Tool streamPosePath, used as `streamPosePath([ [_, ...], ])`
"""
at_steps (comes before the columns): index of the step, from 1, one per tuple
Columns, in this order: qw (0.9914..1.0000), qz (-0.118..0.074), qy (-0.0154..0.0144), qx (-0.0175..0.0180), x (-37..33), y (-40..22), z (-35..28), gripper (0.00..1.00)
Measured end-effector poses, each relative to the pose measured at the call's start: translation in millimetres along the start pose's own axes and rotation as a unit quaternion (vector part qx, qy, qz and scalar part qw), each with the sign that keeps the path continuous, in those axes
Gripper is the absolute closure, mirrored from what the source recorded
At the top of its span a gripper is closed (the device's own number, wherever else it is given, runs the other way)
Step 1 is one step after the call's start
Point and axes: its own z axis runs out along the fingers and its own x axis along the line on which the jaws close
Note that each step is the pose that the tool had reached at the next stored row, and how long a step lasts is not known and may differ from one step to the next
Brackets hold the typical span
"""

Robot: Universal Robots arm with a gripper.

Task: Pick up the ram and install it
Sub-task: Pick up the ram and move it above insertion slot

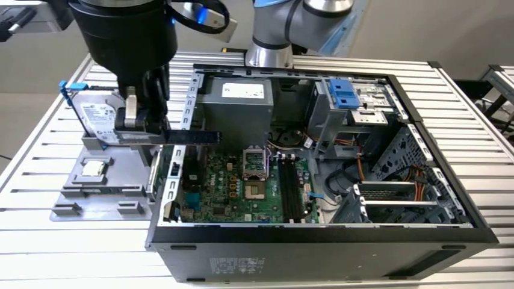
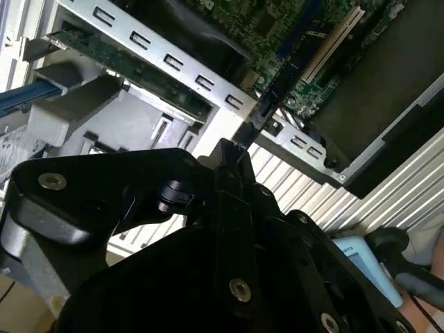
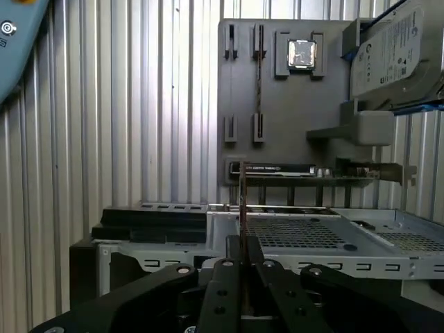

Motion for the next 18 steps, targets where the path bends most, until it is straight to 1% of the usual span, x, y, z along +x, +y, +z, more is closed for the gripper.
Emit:
streamPosePath([
  [18,0.99999,0.000,0.0000,-0.0040,1.4,-78.0,-2.1,1.00],
])
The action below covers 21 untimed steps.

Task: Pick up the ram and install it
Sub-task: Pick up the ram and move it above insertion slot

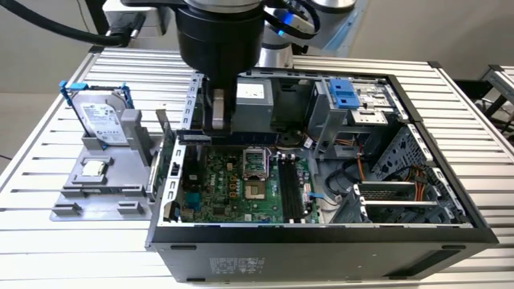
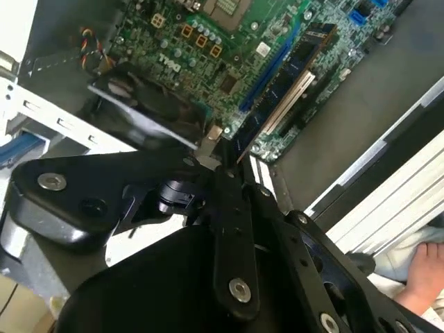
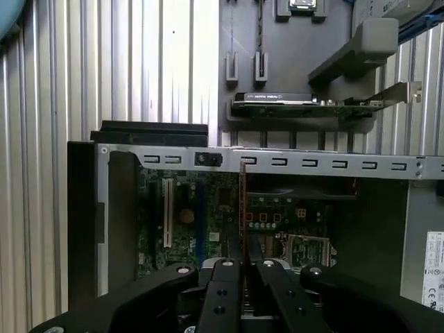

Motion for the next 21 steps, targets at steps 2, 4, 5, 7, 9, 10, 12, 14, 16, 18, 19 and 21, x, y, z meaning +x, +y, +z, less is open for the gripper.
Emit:
streamPosePath([
  [2,1.00000,0.000,0.0000,-0.0004,0.2,-8.4,-0.3,1.00],
  [4,1.00000,0.000,0.0000,-0.0009,0.4,-17.5,-0.6,1.00],
  [5,1.00000,0.000,0.0000,-0.0011,0.5,-21.5,-0.7,1.00],
  [7,1.00000,0.000,0.0000,-0.0016,0.7,-30.4,-1.1,1.00],
  [9,1.00000,0.000,0.0000,-0.0020,0.9,-39.0,-1.3,1.00],
  [10,1.00000,0.000,-0.0001,-0.0022,1.0,-43.6,-1.5,1.00],
  [12,1.00000,0.000,0.0000,-0.0027,1.2,-52.4,-1.8,1.00],
  [14,0.99999,0.000,0.0000,-0.0033,1.4,-65.5,-2.3,1.00],
  [16,0.99999,0.000,-0.0001,-0.0035,1.6,-74.0,-2.6,1.00],
  [18,0.99999,0.000,0.0000,-0.0037,1.7,-83.5,-2.9,1.00],
  [19,0.99999,0.000,0.0000,-0.0038,1.9,-87.9,-3.1,1.00],
  [21,0.99999,0.000,0.0000,-0.0039,2.1,-97.0,-3.4,1.00],
])
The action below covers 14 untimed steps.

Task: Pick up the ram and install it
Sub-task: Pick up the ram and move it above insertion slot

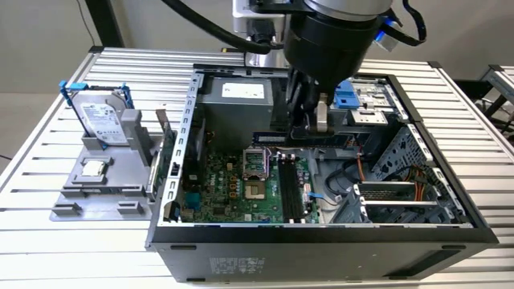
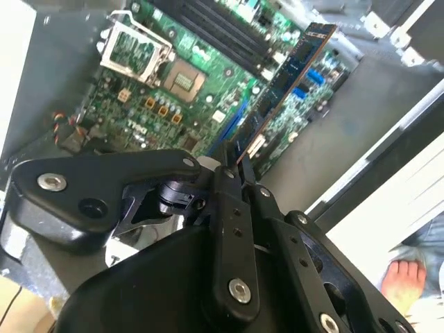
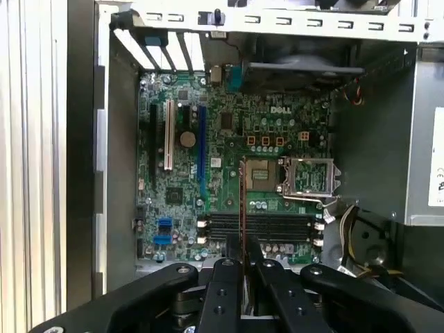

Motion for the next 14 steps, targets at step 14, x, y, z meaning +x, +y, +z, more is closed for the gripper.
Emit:
streamPosePath([
  [14,1.00000,0.000,0.0000,-0.0002,1.7,-47.2,-2.0,1.00],
])
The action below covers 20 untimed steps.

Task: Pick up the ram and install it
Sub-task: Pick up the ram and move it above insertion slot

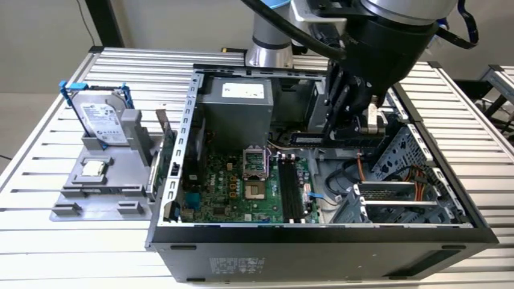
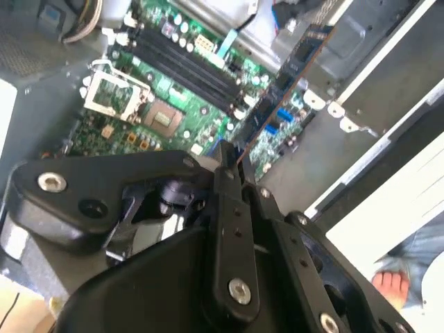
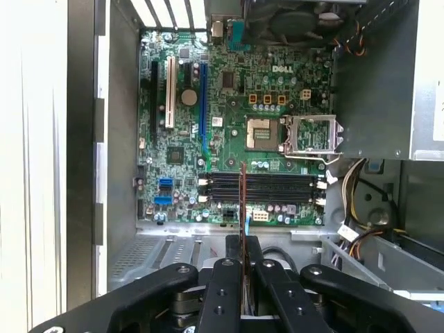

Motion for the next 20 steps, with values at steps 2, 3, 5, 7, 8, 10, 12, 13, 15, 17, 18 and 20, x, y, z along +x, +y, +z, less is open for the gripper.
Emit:
streamPosePath([
  [2,1.00000,0.000,0.0000,0.0000,0.0,-0.1,0.0,1.00],
  [3,1.00000,0.000,0.0000,0.0000,-0.4,-0.2,0.0,1.00],
  [5,1.00000,0.000,0.0000,0.0003,-5.2,-0.3,0.0,1.00],
  [7,1.00000,0.000,-0.0001,0.0010,-11.5,-0.2,0.3,1.00],
  [8,1.00000,0.000,0.0000,0.0013,-14.8,-0.3,0.3,1.00],
  [10,1.00000,0.000,0.0000,0.0019,-21.1,-0.3,0.5,1.00],
  [12,1.00000,0.001,0.0000,0.0022,-26.9,-0.3,0.8,1.00],
  [13,1.00000,0.001,0.0000,0.0023,-29.8,-0.3,0.9,1.00],
  [15,1.00000,0.001,-0.0001,0.0026,-35.5,-0.4,1.1,1.00],
  [17,0.99999,0.002,0.0000,0.0029,-41.5,-0.4,1.3,1.00],
  [18,0.99999,0.002,0.0000,0.0031,-44.3,-0.4,1.4,1.00],
  [20,0.99999,0.003,-0.0001,0.0035,-49.6,-0.5,1.7,1.00],
])
